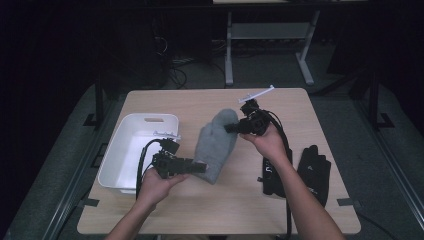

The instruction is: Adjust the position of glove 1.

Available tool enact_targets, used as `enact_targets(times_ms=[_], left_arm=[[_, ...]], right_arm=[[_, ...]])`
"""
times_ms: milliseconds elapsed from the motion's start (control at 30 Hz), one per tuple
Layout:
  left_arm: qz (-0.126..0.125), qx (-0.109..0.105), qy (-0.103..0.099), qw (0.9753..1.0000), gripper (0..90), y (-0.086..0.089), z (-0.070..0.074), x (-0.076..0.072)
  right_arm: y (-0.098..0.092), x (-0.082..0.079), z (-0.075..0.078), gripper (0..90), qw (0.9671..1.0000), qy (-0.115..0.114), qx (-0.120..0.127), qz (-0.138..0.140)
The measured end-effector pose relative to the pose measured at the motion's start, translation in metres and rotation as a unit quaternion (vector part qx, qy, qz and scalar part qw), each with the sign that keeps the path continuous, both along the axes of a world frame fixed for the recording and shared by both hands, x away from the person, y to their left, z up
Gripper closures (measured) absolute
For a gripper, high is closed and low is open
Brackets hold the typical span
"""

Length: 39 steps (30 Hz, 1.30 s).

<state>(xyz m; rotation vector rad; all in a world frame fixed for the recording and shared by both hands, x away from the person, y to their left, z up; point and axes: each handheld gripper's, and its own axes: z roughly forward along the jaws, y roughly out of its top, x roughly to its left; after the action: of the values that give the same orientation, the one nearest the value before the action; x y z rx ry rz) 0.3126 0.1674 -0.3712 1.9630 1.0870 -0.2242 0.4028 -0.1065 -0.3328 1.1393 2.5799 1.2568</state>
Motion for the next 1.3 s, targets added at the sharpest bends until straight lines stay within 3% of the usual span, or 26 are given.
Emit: enact_targets(times_ms=[267,667,1300], left_arm=[[0.010,0.001,-0.013,0.9999,49.9,0.015,0.013,0.001],[0.026,0.003,-0.023,0.9994,49.8,0.038,0.027,-0.001],[0.044,0.001,-0.029,0.9986,49.6,0.067,0.038,0.000]], right_arm=[[0.014,0.006,0.014,75.3,0.9998,-0.014,-0.002,0.013],[0.040,0.012,0.031,75.2,0.9996,-0.016,-0.001,0.025],[0.074,0.022,0.046,75.2,0.9989,-0.021,-0.001,0.041]])
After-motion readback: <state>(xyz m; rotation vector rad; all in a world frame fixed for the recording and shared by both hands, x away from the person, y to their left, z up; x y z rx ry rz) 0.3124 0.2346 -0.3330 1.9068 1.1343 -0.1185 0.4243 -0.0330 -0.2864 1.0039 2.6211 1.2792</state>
